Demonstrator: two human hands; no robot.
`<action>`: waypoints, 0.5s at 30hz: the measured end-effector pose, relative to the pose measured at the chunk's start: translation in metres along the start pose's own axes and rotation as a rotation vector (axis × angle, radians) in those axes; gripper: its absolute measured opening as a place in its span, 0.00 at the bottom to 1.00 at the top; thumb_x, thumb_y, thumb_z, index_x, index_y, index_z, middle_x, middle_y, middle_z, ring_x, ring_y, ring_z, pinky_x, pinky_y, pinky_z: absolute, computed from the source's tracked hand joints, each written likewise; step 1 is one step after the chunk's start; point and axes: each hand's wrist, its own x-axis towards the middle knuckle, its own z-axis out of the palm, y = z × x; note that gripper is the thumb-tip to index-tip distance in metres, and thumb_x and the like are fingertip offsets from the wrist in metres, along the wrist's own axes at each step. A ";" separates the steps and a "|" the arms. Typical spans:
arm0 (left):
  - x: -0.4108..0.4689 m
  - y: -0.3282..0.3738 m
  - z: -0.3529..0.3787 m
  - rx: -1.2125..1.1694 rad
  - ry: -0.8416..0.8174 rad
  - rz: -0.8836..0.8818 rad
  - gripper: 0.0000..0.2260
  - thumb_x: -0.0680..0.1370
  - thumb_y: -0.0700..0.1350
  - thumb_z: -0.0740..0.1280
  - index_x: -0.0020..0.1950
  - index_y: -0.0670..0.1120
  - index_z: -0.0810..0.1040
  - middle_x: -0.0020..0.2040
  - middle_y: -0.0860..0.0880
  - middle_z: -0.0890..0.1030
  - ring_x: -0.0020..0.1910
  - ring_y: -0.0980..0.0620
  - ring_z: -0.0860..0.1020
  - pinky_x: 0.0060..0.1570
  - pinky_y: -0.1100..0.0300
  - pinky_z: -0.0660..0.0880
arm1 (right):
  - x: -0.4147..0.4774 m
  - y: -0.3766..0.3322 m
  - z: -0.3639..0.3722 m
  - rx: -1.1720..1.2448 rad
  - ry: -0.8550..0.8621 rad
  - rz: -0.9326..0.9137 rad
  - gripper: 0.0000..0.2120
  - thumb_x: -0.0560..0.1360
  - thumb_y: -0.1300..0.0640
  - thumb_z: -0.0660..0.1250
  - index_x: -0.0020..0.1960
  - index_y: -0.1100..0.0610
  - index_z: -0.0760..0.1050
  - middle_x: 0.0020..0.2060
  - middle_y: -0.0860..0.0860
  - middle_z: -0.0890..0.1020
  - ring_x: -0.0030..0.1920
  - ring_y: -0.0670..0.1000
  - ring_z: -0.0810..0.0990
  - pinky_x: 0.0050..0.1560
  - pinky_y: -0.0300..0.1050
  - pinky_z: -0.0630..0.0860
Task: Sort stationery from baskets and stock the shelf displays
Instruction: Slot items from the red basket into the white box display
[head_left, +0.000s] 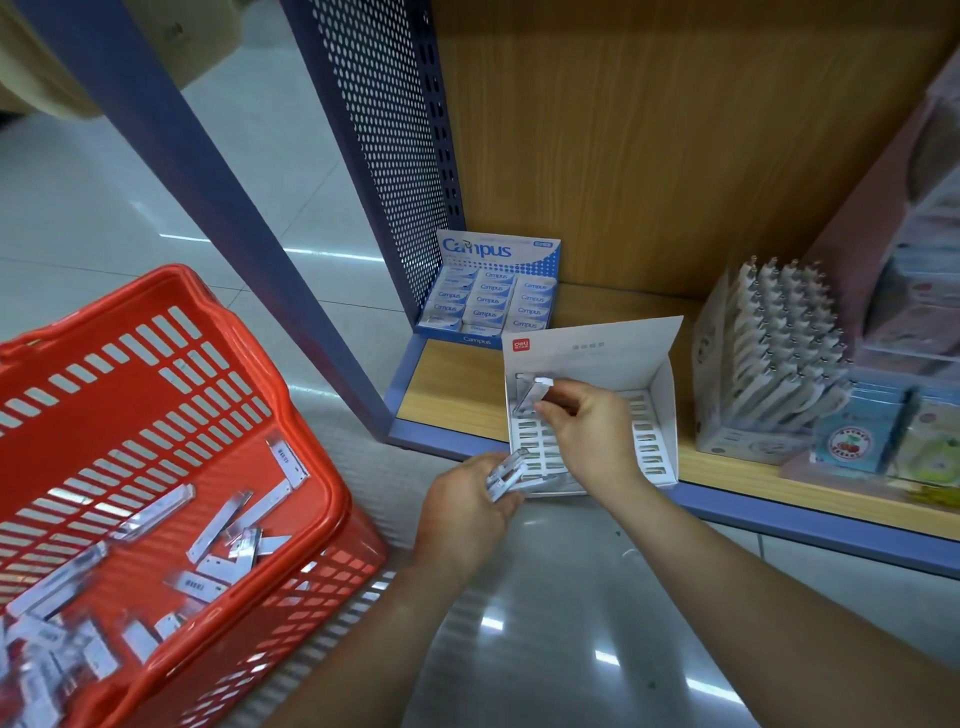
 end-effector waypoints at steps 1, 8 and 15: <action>0.000 -0.001 0.000 0.006 0.004 0.002 0.17 0.74 0.43 0.72 0.62 0.53 0.80 0.51 0.55 0.84 0.51 0.56 0.80 0.52 0.67 0.73 | -0.001 0.001 0.000 -0.024 -0.004 -0.015 0.11 0.75 0.63 0.70 0.55 0.55 0.83 0.48 0.48 0.86 0.50 0.48 0.82 0.57 0.42 0.76; 0.000 0.001 -0.006 0.026 0.041 -0.003 0.11 0.74 0.45 0.73 0.56 0.51 0.82 0.44 0.53 0.83 0.44 0.52 0.79 0.47 0.59 0.75 | 0.000 0.005 0.000 -0.216 -0.008 -0.065 0.09 0.77 0.61 0.68 0.55 0.54 0.83 0.50 0.50 0.85 0.51 0.51 0.81 0.52 0.38 0.73; 0.002 0.019 -0.036 0.013 0.088 0.082 0.15 0.76 0.44 0.72 0.62 0.53 0.80 0.45 0.56 0.81 0.46 0.53 0.78 0.42 0.67 0.70 | 0.010 -0.003 -0.002 -0.461 -0.072 -0.097 0.09 0.78 0.58 0.66 0.56 0.54 0.81 0.55 0.52 0.83 0.54 0.55 0.80 0.53 0.42 0.74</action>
